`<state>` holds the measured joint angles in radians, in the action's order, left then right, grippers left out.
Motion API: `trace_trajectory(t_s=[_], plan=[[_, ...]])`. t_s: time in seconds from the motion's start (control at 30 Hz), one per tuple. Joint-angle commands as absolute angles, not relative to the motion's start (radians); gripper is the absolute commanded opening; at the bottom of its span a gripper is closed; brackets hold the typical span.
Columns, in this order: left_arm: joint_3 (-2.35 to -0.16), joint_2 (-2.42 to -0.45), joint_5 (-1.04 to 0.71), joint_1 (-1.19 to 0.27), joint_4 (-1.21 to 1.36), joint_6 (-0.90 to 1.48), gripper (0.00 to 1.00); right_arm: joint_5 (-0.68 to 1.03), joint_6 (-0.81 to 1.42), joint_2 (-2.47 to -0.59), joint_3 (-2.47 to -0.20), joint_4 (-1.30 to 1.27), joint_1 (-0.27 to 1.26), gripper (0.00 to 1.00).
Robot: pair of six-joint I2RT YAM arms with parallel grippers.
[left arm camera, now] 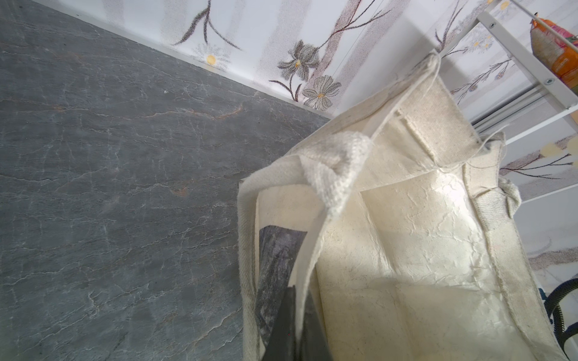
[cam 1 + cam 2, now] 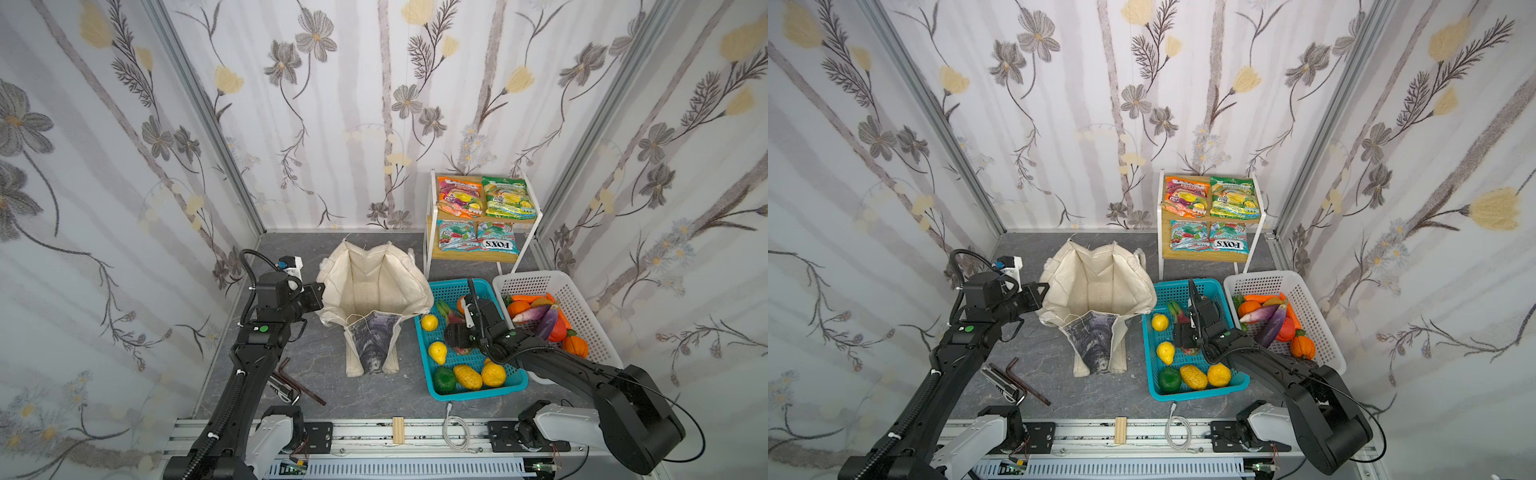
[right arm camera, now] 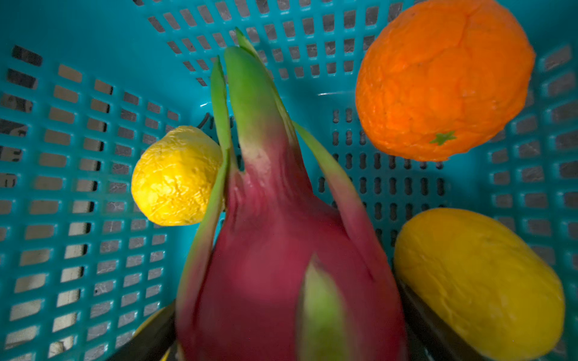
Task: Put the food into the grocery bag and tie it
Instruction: 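Lower the right gripper and grasp the pink dragon fruit, then lift the dragon fruit with the right gripper and carry it into the bag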
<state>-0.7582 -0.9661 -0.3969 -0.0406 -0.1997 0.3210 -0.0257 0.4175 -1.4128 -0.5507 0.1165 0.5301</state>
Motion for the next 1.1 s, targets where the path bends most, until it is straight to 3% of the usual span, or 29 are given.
trace_trajectory(t_s=[0.0,0.07,0.5,0.77,1.07], plan=[[-0.767,-0.968,-0.411,-0.041,-0.202,0.325,0.0,-0.084,0.414,-1.421,-0.56,0.094,0.532,0.82],[-0.77,-0.968,-0.417,-0.041,-0.202,0.327,0.0,-0.074,0.416,-1.414,-0.564,0.105,0.532,0.77],[-0.769,-0.976,-0.41,-0.041,-0.206,0.327,0.0,-0.091,0.434,-1.131,-0.656,0.187,0.537,0.72],[-0.77,-0.973,-0.414,-0.041,-0.207,0.327,0.0,0.079,0.346,-1.002,-0.696,0.02,0.56,0.67],[-0.779,-0.973,-0.426,-0.043,-0.209,0.336,0.0,0.104,0.244,-1.199,-0.971,-0.02,0.721,0.67]])
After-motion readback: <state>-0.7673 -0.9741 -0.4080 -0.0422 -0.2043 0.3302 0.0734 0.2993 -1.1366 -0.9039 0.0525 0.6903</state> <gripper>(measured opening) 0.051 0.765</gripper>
